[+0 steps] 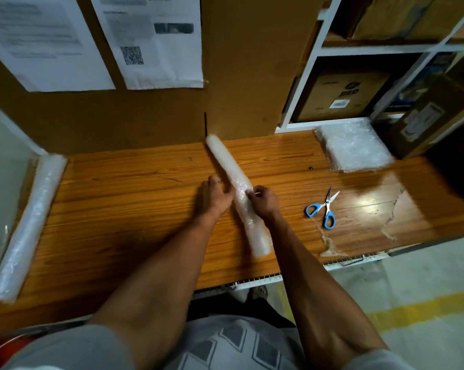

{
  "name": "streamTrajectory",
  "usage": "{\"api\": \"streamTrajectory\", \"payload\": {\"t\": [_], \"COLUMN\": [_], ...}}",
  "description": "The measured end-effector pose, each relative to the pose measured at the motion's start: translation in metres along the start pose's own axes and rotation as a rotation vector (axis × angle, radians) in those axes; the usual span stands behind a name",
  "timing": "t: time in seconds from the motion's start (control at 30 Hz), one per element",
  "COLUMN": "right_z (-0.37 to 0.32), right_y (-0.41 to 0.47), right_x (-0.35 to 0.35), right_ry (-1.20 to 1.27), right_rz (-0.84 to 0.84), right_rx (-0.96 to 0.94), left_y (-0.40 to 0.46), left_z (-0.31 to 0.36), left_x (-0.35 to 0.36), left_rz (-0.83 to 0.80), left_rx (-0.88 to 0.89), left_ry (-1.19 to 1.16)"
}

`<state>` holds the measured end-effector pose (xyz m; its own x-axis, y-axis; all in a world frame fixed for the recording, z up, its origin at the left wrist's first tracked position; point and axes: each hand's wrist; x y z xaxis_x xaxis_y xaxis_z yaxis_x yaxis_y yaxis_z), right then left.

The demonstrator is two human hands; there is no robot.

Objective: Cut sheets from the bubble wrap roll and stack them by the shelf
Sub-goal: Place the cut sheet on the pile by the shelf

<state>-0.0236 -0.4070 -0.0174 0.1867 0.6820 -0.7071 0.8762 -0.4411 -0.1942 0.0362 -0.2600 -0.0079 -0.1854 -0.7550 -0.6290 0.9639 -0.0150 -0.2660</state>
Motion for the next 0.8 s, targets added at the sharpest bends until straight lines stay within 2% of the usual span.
{"api": "streamTrajectory", "payload": {"t": [0.1,0.23,0.3,0.4,0.43,0.5,0.63,0.73,0.8], "right_z": [-0.004,-0.001,0.002,0.001,0.000,-0.003,-0.005,0.000,0.012], "right_y": [-0.007,-0.012,-0.011,-0.015,-0.017,-0.020,-0.023,-0.026,-0.024], "right_x": [0.009,0.016,0.015,0.013,0.014,0.017,0.018,0.010,0.009], "right_ry": [0.295,0.517,0.621,0.731,0.737,0.697,0.572,0.619,0.627], "right_rz": [-0.105,-0.147,-0.142,-0.151,-0.166,-0.216,-0.274,-0.230,-0.192], "right_rx": [0.137,0.265,0.305,0.319,0.322,0.339,0.318,0.354,0.402], "left_y": [-0.003,0.004,0.010,0.015,0.015,0.013,0.012,0.015,0.021], "left_z": [-0.003,-0.012,-0.017,-0.021,-0.019,-0.015,-0.018,-0.025,-0.032], "left_x": [0.006,0.007,0.007,0.003,0.002,0.001,0.002,-0.005,-0.013], "left_rz": [-0.195,-0.334,-0.333,-0.196,-0.153,-0.165,-0.211,-0.294,-0.282], "left_rx": [-0.090,-0.107,-0.126,-0.166,-0.165,-0.148,-0.102,-0.084,-0.099], "left_ry": [-0.176,-0.290,-0.324,-0.362,-0.370,-0.377,-0.163,-0.141,-0.093]}}
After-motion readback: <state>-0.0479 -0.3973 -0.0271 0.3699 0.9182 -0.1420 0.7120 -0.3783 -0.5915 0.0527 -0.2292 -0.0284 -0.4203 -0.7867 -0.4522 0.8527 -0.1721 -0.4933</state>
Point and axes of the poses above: each hand's wrist, its own y-axis towards the middle knuckle, its own x-axis out of the palm, z = x × y, and after that the axes turned 7 degrees about -y, right-handed
